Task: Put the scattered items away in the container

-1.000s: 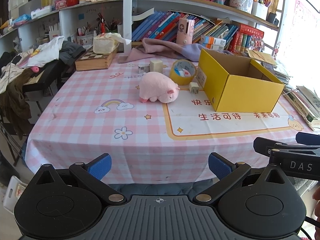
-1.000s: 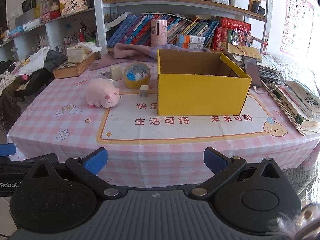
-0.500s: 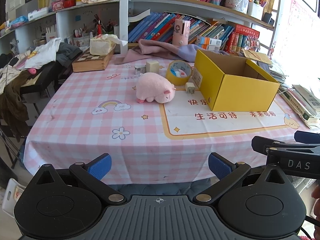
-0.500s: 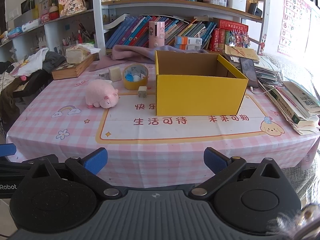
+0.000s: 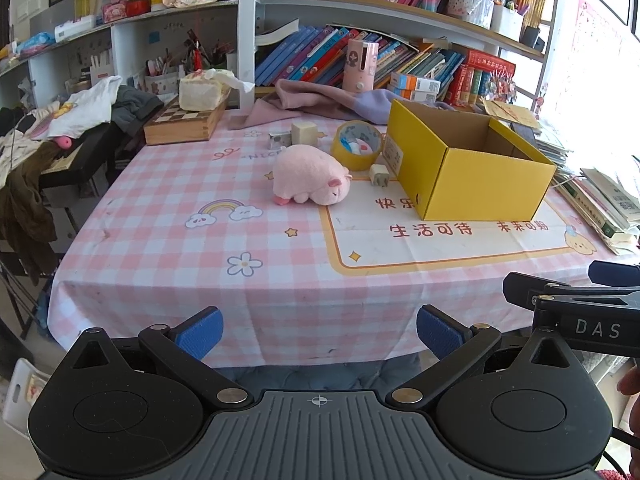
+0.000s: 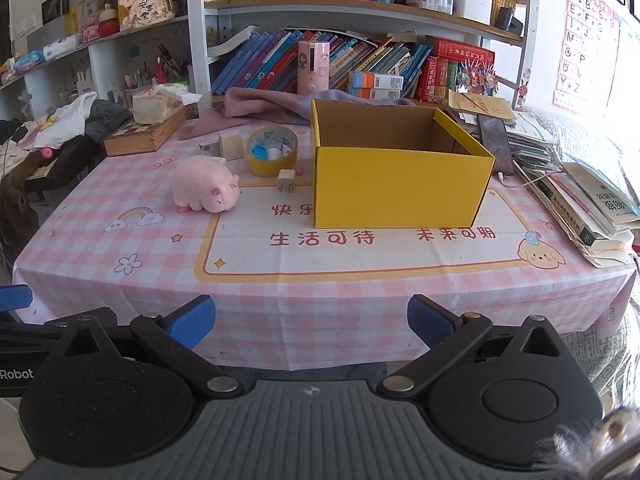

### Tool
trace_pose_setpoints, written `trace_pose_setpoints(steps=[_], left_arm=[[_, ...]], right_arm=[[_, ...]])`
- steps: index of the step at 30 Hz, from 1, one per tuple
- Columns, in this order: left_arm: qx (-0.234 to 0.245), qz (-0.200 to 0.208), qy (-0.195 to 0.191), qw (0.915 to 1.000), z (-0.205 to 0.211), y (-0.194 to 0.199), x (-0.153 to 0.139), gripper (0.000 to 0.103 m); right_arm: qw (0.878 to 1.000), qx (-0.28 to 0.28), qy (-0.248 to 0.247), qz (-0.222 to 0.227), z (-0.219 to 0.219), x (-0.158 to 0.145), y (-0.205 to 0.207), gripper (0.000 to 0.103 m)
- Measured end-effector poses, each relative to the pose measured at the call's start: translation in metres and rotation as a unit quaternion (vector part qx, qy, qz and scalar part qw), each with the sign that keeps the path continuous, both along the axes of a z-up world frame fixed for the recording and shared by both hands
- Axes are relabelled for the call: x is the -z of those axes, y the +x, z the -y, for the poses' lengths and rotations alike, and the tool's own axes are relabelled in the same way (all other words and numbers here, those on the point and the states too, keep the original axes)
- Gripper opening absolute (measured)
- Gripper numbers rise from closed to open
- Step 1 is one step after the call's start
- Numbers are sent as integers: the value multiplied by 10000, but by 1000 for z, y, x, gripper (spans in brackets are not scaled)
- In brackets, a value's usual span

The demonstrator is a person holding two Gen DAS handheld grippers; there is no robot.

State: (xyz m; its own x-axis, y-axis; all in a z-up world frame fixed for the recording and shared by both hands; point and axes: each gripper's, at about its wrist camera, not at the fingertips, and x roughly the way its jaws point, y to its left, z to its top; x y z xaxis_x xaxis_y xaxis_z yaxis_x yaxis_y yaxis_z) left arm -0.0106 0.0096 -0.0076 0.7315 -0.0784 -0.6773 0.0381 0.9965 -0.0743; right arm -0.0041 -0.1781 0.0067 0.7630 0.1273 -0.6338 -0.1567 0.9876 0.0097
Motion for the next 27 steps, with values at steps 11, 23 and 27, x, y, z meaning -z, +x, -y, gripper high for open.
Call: trace_pose_setpoints(steps=[11, 23, 27], left_arm=[[-164, 16, -72, 9998, -18, -6, 1, 103], [-414, 66, -102, 9991, -35, -4, 2, 102], [-432, 115, -45, 9990, -37, 0, 3, 102]], right_arm=[[9997, -234, -75, 40, -12, 0, -2, 103], [9981, -581, -43, 178, -38, -3, 6, 97], [9975, -664, 20, 250, -44, -3, 13, 88]])
